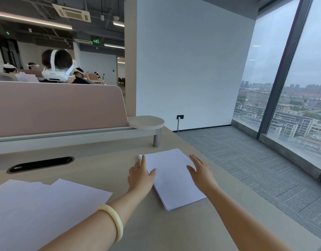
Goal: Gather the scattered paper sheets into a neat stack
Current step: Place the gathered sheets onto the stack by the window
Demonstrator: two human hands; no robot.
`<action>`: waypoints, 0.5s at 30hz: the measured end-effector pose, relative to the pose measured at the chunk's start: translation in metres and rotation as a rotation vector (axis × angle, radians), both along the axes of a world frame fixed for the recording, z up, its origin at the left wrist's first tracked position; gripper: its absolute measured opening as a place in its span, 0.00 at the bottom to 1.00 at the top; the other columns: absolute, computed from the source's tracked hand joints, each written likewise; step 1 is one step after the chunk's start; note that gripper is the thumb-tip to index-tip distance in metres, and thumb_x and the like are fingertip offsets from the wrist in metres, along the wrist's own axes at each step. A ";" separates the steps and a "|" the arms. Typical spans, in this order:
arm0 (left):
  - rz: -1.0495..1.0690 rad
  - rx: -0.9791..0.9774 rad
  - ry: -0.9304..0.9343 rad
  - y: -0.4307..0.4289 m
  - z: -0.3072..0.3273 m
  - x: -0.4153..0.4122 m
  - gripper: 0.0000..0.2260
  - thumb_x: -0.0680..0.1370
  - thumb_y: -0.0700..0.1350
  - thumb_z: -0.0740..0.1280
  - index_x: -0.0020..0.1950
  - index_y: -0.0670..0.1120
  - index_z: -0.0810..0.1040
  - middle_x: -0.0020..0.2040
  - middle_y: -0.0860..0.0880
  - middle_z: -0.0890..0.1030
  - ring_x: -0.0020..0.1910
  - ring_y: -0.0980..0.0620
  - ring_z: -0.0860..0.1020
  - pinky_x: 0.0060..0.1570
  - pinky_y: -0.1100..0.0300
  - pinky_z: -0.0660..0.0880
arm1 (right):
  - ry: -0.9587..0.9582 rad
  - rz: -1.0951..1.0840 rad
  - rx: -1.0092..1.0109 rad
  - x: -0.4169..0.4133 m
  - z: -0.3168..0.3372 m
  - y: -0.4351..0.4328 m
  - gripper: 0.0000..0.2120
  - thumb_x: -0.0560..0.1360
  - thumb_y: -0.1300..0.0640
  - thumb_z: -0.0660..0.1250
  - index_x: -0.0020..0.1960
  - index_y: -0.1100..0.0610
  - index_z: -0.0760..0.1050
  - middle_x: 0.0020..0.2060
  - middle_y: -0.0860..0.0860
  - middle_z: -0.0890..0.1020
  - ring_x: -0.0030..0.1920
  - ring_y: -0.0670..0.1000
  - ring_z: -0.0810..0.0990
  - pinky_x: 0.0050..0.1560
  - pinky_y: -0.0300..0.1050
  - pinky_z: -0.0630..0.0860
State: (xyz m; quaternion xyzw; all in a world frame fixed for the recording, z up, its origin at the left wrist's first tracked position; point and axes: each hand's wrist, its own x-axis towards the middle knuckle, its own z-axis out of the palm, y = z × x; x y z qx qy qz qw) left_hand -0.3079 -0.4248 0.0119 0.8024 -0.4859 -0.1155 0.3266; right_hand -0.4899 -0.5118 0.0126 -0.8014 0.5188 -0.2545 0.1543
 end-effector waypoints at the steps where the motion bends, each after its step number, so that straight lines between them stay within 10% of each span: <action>1: 0.001 -0.025 -0.001 0.006 0.003 0.003 0.30 0.80 0.54 0.57 0.78 0.49 0.47 0.78 0.50 0.54 0.74 0.43 0.56 0.69 0.54 0.59 | -0.025 0.015 -0.004 0.004 0.004 0.006 0.24 0.82 0.52 0.54 0.76 0.52 0.57 0.76 0.47 0.60 0.76 0.50 0.57 0.75 0.47 0.55; 15: 0.368 -0.083 0.013 0.189 0.024 0.155 0.30 0.79 0.53 0.60 0.78 0.51 0.50 0.76 0.46 0.58 0.73 0.42 0.59 0.67 0.49 0.61 | -0.180 0.265 0.223 0.127 0.012 0.139 0.27 0.80 0.49 0.59 0.76 0.51 0.56 0.73 0.50 0.65 0.72 0.52 0.65 0.65 0.43 0.65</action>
